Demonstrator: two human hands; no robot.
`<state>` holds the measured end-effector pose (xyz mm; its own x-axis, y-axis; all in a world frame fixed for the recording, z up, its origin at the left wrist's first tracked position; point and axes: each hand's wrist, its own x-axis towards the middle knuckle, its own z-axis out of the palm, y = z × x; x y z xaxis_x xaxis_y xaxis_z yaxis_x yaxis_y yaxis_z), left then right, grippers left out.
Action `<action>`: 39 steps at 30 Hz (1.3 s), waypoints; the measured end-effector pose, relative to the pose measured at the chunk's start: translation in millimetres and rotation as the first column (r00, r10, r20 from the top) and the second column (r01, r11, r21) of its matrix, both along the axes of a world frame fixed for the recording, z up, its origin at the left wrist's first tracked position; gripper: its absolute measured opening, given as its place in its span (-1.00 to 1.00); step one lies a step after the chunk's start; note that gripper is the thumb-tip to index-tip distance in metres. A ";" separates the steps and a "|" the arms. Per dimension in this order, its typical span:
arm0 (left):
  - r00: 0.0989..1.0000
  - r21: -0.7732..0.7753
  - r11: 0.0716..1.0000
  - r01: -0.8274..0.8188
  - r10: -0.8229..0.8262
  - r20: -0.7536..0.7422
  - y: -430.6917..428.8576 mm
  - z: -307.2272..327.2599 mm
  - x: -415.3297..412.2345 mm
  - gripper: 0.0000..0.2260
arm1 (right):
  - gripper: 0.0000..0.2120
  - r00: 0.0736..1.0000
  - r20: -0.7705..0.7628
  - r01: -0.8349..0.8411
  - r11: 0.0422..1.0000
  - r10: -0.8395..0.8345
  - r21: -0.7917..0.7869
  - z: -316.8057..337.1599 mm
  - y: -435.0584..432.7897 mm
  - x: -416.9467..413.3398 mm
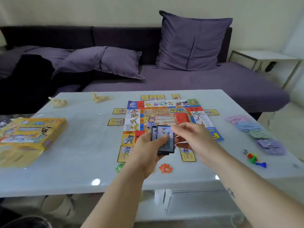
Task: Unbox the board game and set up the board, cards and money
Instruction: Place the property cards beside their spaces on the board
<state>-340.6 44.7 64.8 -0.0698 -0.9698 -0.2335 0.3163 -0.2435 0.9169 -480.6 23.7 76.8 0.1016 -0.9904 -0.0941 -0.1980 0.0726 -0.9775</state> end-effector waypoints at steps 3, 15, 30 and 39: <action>0.997 0.002 1.000 0.018 -0.018 0.073 -12.1 -9.6 -0.1 -0.89 | -0.88 0.998 -0.040 0.040 0.999 -0.040 -0.015 -14.2 -8.5 2.5; 0.992 0.142 0.989 0.027 -0.044 0.121 -30.8 -24.6 4.8 -0.86 | -0.79 0.988 0.156 -0.003 0.985 -0.024 0.171 -35.1 -27.9 6.3; 0.963 0.117 0.987 0.113 -0.138 0.233 -14.0 -26.5 -6.6 -0.90 | -0.91 0.998 0.011 0.060 0.987 -0.062 0.147 -42.9 2.1 -11.4; 0.996 0.078 0.997 -0.022 0.015 0.088 -42.8 -15.9 -59.2 -0.89 | -0.95 0.945 -0.073 0.320 0.947 -0.320 -0.010 -38.4 -15.7 -105.6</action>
<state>-399.8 1.8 48.9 -0.0283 -0.9492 -0.3134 0.2410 -0.3108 0.9194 -586.2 8.1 38.4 -0.2282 -0.9693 -0.0910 -0.2347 0.1455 -0.9611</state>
